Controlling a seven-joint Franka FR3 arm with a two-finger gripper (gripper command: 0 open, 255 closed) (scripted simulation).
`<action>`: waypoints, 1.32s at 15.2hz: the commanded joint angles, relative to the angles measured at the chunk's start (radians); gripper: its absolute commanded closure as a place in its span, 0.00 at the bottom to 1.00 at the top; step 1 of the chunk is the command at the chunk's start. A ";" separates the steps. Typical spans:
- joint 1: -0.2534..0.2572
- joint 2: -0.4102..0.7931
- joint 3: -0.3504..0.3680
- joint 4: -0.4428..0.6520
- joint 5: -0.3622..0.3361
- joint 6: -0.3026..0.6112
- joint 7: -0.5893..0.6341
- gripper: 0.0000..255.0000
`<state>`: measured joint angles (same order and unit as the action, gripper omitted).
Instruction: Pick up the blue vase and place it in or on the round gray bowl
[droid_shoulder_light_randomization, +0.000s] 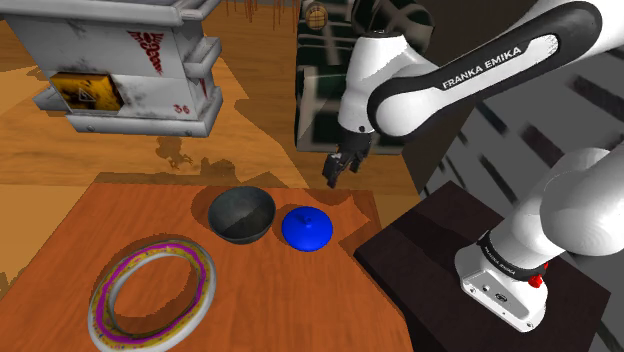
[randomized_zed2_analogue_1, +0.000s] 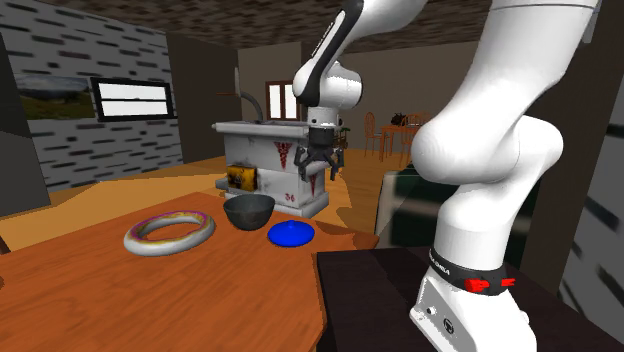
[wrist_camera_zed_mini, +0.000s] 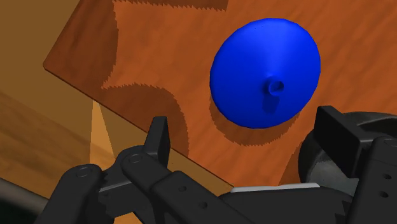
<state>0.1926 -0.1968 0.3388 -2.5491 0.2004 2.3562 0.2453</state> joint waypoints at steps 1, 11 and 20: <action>0.005 0.077 0.029 0.022 -0.028 0.052 0.042 0.00; 0.078 0.435 0.054 0.163 -0.270 0.227 0.281 0.00; 0.101 0.509 0.025 0.165 -0.320 0.295 0.317 0.00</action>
<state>0.2936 0.3112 0.3648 -2.3841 -0.1188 2.6494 0.5617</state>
